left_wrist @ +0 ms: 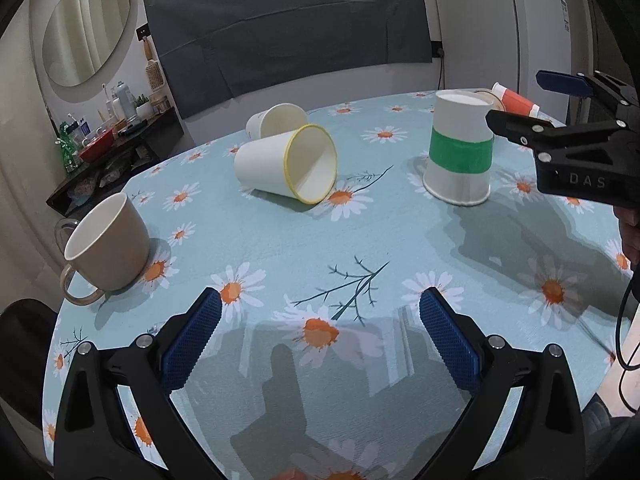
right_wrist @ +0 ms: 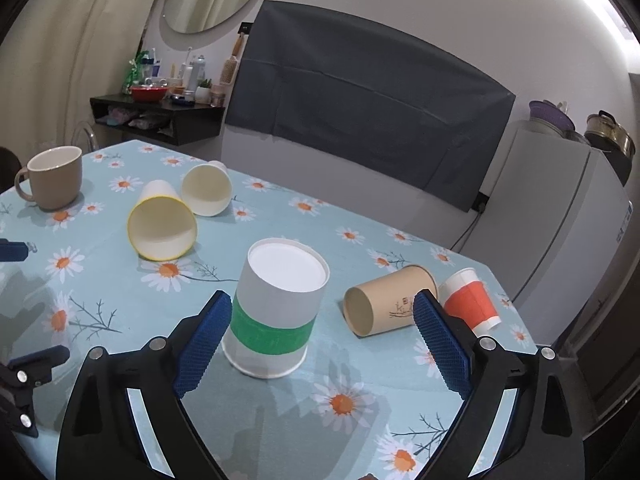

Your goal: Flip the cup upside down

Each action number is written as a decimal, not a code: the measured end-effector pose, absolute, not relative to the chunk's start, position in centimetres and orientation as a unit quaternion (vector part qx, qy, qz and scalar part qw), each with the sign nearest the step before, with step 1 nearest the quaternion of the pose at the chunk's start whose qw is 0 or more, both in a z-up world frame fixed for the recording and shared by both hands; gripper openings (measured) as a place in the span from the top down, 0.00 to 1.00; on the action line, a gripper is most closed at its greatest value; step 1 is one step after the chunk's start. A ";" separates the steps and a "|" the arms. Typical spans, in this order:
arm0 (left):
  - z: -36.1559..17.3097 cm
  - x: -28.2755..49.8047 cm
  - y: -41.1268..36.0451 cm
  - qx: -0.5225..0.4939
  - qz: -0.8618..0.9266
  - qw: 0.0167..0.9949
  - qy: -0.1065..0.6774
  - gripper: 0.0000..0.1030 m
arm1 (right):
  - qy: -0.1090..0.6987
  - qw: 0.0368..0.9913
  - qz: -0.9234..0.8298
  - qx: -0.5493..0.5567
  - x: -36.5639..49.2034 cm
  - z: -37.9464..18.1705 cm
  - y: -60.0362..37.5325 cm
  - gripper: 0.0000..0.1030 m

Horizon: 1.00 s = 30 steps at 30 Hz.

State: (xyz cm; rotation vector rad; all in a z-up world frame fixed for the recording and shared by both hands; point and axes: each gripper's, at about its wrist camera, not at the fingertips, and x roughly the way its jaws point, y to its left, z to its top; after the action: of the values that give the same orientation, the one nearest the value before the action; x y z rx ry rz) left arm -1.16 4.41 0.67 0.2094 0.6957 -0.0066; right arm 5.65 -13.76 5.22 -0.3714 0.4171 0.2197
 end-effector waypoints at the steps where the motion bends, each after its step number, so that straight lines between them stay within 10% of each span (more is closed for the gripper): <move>1: 0.9 -1.0 4.0 0.102 -0.002 0.936 0.337 0.06 | 0.204 0.956 0.108 -0.179 5.5 5.4 -14.2 0.13; 30: 1.3 1.2 -4.5 0.020 0.046 0.955 0.292 0.06 | 0.280 0.952 0.117 -0.027 6.0 1.6 -24.8 0.10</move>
State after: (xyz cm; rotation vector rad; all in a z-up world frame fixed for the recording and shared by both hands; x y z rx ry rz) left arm 1.24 -4.50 1.25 0.0408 0.5925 0.0930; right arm 5.98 -24.85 1.65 -0.0539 0.5692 0.2380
